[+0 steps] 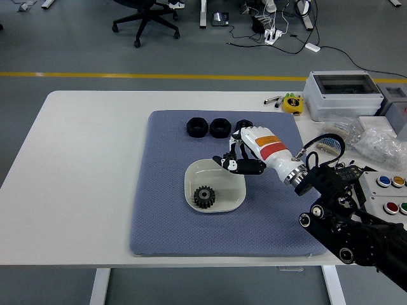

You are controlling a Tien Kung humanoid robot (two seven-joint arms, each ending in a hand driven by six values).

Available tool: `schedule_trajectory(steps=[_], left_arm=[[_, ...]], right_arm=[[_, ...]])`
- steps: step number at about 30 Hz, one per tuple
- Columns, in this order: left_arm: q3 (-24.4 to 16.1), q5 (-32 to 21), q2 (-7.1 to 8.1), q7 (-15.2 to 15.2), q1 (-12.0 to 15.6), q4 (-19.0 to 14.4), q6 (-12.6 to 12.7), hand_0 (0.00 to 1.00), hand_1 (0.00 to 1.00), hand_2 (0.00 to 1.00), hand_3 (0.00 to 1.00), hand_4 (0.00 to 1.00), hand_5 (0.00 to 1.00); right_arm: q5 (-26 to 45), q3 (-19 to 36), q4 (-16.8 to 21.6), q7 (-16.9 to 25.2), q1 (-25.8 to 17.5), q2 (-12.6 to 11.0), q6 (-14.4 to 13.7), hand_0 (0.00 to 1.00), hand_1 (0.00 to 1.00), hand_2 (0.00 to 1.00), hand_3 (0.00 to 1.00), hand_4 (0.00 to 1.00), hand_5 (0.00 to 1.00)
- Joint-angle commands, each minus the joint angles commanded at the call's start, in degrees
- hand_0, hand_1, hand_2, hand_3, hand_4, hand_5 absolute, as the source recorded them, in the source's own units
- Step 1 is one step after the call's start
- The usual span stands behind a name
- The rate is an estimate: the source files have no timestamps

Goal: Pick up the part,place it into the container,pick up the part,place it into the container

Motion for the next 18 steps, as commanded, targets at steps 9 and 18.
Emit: schedule_trajectory(steps=[9, 18], left_arm=[[-0.03, -0.02, 0.09, 0.03, -0.17, -0.02, -0.01, 0.681, 0.636, 0.65, 0.555, 0.614, 0.586], [-0.4, 0.46, 0.16, 0.16, -0.16, 0.0, -0.07, 0.681, 0.637, 0.648, 0.553, 0.616, 0.585]], right_arm=[[-2.02, -2.39, -4.06, -2.31, 1.79, 1.99, 4.2, 0.135, 0.101, 0.2, 0.38, 0.998, 0.613], [-2.34, -0.74, -5.27, -2.41, 1.34, 1.48, 2.3, 0.163, 0.147, 0.249, 0.501, 0.998, 0.651]])
